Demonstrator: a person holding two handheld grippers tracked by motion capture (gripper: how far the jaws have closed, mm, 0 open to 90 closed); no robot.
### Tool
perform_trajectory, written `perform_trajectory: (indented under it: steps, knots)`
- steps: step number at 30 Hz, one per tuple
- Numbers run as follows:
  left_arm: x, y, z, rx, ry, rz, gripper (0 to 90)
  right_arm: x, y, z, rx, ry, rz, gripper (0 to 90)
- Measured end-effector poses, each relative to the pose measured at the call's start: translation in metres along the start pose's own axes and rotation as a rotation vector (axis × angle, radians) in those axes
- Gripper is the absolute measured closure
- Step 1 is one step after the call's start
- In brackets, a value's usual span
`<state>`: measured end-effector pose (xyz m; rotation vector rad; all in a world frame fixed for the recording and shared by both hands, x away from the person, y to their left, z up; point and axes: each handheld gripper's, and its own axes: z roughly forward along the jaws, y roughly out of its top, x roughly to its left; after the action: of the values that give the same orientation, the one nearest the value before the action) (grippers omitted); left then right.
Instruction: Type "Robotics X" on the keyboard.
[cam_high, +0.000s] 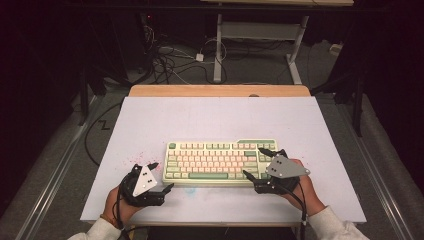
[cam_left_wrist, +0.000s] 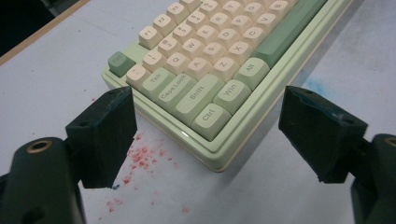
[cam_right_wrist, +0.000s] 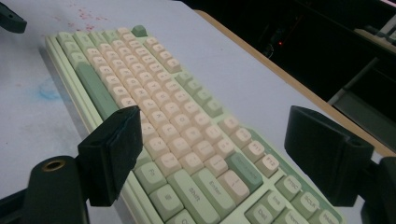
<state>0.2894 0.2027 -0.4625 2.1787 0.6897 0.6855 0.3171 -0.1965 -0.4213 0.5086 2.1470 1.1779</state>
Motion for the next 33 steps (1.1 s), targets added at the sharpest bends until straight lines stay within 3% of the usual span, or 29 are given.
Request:
perform_trajectory:
  steps: [8,14,18,21,25,30,33]
  knots:
    - [0.001,0.001,-0.002,-0.013,-0.007,-0.022,18.5,-0.001,-0.015,-0.012,0.012,-0.008,0.019,20.0]
    - [0.002,0.003,-0.004,-0.031,-0.016,-0.041,24.3,-0.001,-0.026,-0.022,0.009,-0.025,0.032,20.0]
    - [0.002,0.004,-0.004,-0.022,-0.053,-0.026,37.1,-0.001,-0.034,-0.029,0.022,-0.039,0.046,19.6]
    - [0.001,0.007,-0.004,0.009,-0.071,0.005,55.4,-0.002,-0.039,-0.034,0.034,-0.047,0.053,19.6]
    - [0.002,0.008,-0.004,0.020,-0.093,-0.011,70.4,-0.003,-0.043,-0.040,0.039,-0.060,0.065,19.5]
    - [0.005,0.011,-0.005,0.016,-0.107,-0.028,85.6,-0.003,-0.046,-0.044,0.045,-0.069,0.071,19.5]
    - [0.005,0.015,-0.003,0.033,-0.115,-0.021,87.6,-0.003,-0.048,-0.044,0.050,-0.070,0.073,19.6]
